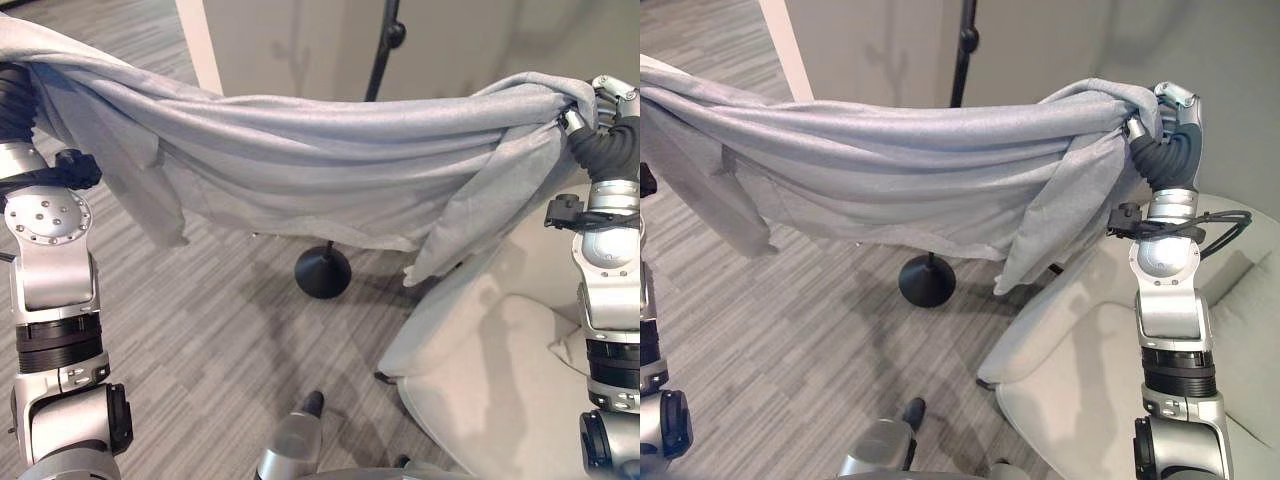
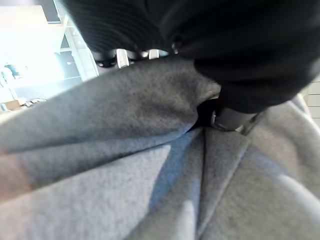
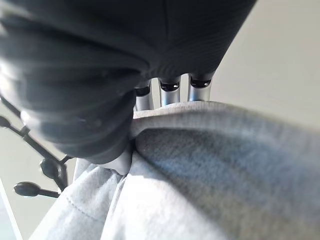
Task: Hang the clothes on the sofa on the clothes rack.
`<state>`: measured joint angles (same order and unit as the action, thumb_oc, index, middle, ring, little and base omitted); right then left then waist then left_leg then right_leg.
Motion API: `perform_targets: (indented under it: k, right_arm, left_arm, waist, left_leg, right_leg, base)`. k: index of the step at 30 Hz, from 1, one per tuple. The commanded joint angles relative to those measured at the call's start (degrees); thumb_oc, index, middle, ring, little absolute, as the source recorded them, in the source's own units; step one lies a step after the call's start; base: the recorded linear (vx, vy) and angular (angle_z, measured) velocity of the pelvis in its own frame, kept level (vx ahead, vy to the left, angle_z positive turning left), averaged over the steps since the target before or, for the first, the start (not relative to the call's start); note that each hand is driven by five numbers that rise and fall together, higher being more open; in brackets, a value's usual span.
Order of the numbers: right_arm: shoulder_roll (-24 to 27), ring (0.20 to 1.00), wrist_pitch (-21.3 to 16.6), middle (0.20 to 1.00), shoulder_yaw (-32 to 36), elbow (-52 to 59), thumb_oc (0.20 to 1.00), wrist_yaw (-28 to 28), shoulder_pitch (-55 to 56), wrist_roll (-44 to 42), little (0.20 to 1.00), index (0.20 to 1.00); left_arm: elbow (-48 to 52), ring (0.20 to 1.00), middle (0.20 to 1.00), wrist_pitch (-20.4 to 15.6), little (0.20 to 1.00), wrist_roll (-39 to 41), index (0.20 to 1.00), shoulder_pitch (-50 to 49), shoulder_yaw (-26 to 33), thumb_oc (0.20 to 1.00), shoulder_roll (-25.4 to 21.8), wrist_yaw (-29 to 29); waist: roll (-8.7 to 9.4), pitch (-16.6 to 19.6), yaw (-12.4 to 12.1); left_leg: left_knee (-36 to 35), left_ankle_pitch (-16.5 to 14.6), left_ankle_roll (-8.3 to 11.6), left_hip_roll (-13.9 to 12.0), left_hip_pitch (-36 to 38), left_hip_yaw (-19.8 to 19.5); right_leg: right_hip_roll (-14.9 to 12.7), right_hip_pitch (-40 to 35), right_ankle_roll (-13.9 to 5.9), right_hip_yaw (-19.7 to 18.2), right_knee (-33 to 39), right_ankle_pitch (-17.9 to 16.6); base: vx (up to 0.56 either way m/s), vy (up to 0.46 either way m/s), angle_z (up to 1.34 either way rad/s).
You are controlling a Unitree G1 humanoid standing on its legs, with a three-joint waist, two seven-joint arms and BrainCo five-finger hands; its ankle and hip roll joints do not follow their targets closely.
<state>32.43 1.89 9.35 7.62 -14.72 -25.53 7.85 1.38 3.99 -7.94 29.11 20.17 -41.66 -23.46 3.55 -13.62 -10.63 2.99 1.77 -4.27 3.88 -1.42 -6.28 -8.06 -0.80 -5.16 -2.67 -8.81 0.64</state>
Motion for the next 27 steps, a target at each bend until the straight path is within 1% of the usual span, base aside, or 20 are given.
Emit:
perform_targets:
  k: [1, 2, 3, 4, 6, 7, 13, 16, 27]
  right_arm:
    - [7.2, 0.2, -1.9, 0.2, 1.2, -2.7, 0.2, -4.0, -1.7, 1.7, 0.2, 0.2]
    - [7.6, 0.2, -2.2, 0.2, 0.8, -3.3, 0.2, -4.4, -2.0, 1.8, 0.2, 0.2]
    - [6.8, 0.2, -3.0, 0.2, 1.6, -0.2, 0.2, -2.7, -1.6, 0.8, 0.2, 0.2]
    - [6.2, 0.2, -3.1, 0.2, 1.5, -0.9, 0.2, -2.9, -1.9, -0.1, 0.2, 0.2]
    - [5.5, 0.2, -3.6, 0.2, 1.5, -1.4, 0.2, -3.0, -2.2, -0.9, 0.2, 0.2]
    - [4.9, 0.2, -3.8, 0.2, 1.8, -1.7, 0.2, -2.4, -1.9, -1.0, 0.2, 0.2]
    - [4.4, 0.2, -3.9, 0.2, 2.1, -1.4, 0.2, -1.8, -1.0, -0.9, 0.2, 0.2]
    - [3.8, 0.2, -4.2, 0.2, 3.0, -1.2, 0.2, -1.6, -0.2, -0.8, 0.2, 0.2]
    - [2.6, 0.2, -4.4, 0.2, 5.5, 1.2, 0.2, -1.5, 1.6, -0.7, 0.2, 0.2]
  left_arm:
    - [4.4, 0.2, 0.2, -1.5, 0.2, -3.0, 0.2, -2.6, 1.3, 0.2, -1.8, -1.6]
    - [5.0, 0.2, 0.2, -1.0, 0.2, -3.2, 0.2, -2.9, 1.5, 0.2, -1.3, -1.5]
    - [4.8, 0.2, 0.2, -2.4, 0.2, -2.1, 0.2, -2.7, 1.6, 0.2, -0.3, -1.5]
    - [5.0, 0.2, 0.2, -2.8, 0.2, -2.1, 0.2, -2.4, 1.4, 0.2, 0.1, -1.4]
    - [5.0, 0.2, 0.2, -2.9, 0.2, -2.0, 0.2, -2.2, 1.0, 0.2, 0.3, -1.3]
    - [4.4, 0.2, 0.2, -3.4, 0.2, -1.4, 0.2, -2.3, 0.4, 0.2, 0.4, -1.3]
    - [4.5, 0.2, 0.2, -3.6, 0.2, -1.1, 0.2, -2.5, -0.1, 0.2, 0.8, -1.3]
    - [4.8, 0.2, 0.2, -3.8, 0.2, -1.0, 0.2, -2.5, -0.8, 0.2, 0.9, -1.0]
    - [7.2, 0.2, 0.2, -3.9, 0.2, -1.0, 0.2, -3.6, -0.6, 0.2, 1.6, -0.1]
  waist:
    - [0.64, 5.3, 1.7]
    - [0.33, 5.6, 2.2]
    - [0.42, 5.6, 3.5]
    - [0.38, 5.9, 3.5]
    - [0.44, 6.1, 3.6]
    - [0.41, 7.0, 3.3]
    - [0.56, 8.4, 3.1]
    - [0.27, 9.0, 3.5]
    - [0.05, 9.6, 4.0]
  left_leg:
    - [-8.0, -0.9, 3.8, -2.2, 3.8, 0.8]
    - [-8.0, -0.7, 3.82, -2.3, 3.5, 0.2]
    - [-8.0, -0.8, 3.41, -1.3, 3.7, -2.0]
    - [-8.0, -1.3, 3.36, -1.5, 4.0, -1.6]
    - [-8.0, -1.0, 3.22, -1.6, 3.8, -1.4]
    - [-8.0, -0.7, 2.83, -1.8, 3.3, -1.0]
    - [-8.0, -0.4, 2.74, -2.4, 2.9, -0.4]
    - [-8.0, -0.3, 2.82, -3.3, 3.1, 0.1]
    - [-8.0, -0.2, 2.99, -4.8, 3.9, 1.0]
  right_leg:
    - [8.5, 4.5, 5.08, 0.0, 8.8, -5.3]
    - [8.5, 4.6, 5.19, 0.5, 9.0, -5.5]
    - [8.9, 4.9, 5.22, -1.2, 10.5, -6.1]
    - [8.5, 4.5, 5.17, -0.2, 11.6, -5.7]
    - [8.4, 4.2, 5.17, -0.1, 12.8, -6.5]
    - [8.0, 3.6, 5.08, 0.3, 13.7, -6.6]
    - [7.2, 2.6, 4.44, 0.8, 13.8, -6.3]
    - [7.2, 2.0, 4.23, 1.0, 13.8, -6.1]
    - [7.7, 1.4, 4.1, 1.2, 13.8, -5.7]
  base:
    - [0.09, 0.086, 0.15]
    - [0.08, 0.062, 0.81]
    - [0.03, -0.006, 1.32]
    - [0.02, -0.021, 1.44]
    - [0.01, -0.058, 0.52]
    - [0.02, -0.071, 0.14]
    - [0.02, -0.054, 0.01]
    - [0.03, -0.081, -0.11]
    - [0.02, -0.052, -0.06]
